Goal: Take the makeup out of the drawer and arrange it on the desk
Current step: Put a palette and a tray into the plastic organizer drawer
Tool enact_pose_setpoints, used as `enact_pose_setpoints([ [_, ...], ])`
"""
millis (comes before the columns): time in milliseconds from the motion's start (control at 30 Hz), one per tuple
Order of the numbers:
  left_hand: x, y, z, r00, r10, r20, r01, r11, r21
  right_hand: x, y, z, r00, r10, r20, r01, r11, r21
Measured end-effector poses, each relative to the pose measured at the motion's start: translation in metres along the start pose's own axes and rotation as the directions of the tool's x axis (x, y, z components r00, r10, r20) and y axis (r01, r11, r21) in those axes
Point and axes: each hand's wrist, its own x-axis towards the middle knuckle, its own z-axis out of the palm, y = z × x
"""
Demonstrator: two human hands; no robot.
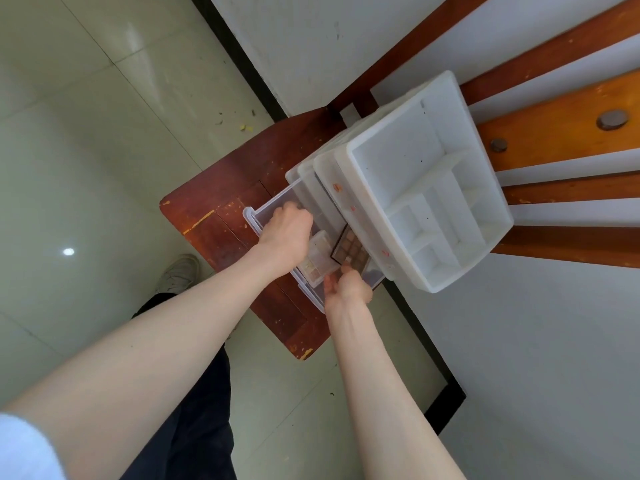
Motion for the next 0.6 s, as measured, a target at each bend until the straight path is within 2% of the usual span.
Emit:
enact_pose_setpoints([
  [67, 0.001, -0.001, -0.001, 1.000, -0.015, 0.004, 0.015, 0.998, -0.061, -0.002, -0.003, 0.001, 0.998, 0.069, -0.006, -0.069, 0.997, 0.043],
  [200, 0.001, 0.001, -0.002, 0.999, -0.035, -0.004, 0.034, 0.989, -0.143, -0.001, -0.007, 0.003, 0.991, 0.127, 0.042, -0.127, 0.992, -0.001],
  [367, 0.005, 0.003, 0.002, 0.988, -0.085, 0.131, 0.117, 0.958, -0.260, -0.002, -0.006, -0.002, 0.978, 0.156, 0.136, -0.144, 0.985, -0.090],
  [600, 0.011, 0.008, -0.003, 0.980, -0.118, 0.160, 0.160, 0.944, -0.289, -0.005, -0.009, -0.007, 0.949, 0.201, 0.242, -0.208, 0.978, 0.003],
])
